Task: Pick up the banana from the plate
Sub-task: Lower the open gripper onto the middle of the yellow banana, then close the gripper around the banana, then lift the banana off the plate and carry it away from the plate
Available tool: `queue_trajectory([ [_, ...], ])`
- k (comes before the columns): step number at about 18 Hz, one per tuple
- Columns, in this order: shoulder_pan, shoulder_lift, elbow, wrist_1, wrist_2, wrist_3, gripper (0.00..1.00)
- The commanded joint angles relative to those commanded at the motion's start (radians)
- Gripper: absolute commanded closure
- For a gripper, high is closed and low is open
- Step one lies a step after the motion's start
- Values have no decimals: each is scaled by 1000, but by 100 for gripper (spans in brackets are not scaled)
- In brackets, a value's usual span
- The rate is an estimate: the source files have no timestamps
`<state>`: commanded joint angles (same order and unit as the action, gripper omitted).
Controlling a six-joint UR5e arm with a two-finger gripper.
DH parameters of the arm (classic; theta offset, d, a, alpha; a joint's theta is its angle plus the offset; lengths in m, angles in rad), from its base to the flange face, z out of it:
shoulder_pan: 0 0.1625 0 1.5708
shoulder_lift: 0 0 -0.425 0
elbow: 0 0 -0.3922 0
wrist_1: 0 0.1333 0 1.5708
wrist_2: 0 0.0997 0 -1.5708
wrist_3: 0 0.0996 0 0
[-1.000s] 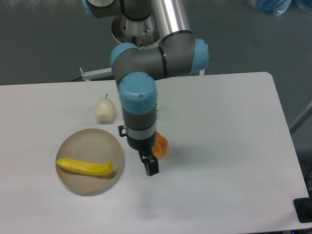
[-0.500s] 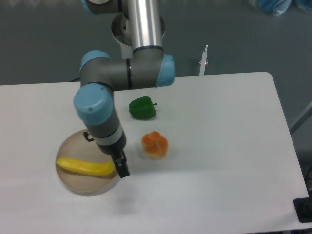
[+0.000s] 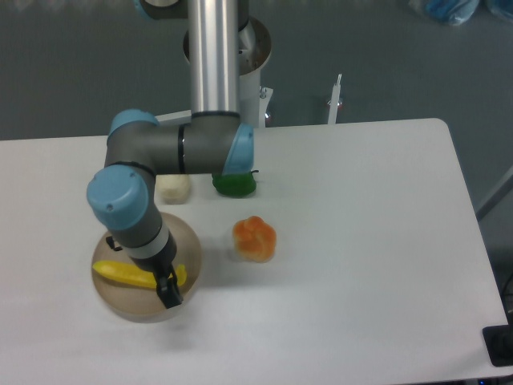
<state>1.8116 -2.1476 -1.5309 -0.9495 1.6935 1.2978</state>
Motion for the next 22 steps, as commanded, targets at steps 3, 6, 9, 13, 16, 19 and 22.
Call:
queue_trajectory([
  [3,0,12,-31,-2,0,0,4],
  [6,0,8,-52,0,2,2,7],
  [9,0,-8,-54,0,2,2,17],
  [13,0,-9,-49,0,-3,8,77],
  [16,2,1,-35,2,-11,14,100],
  [19,8,26,-35,0,-15,14,100],
  [22,26,80,-34,-2,-17,14,100],
])
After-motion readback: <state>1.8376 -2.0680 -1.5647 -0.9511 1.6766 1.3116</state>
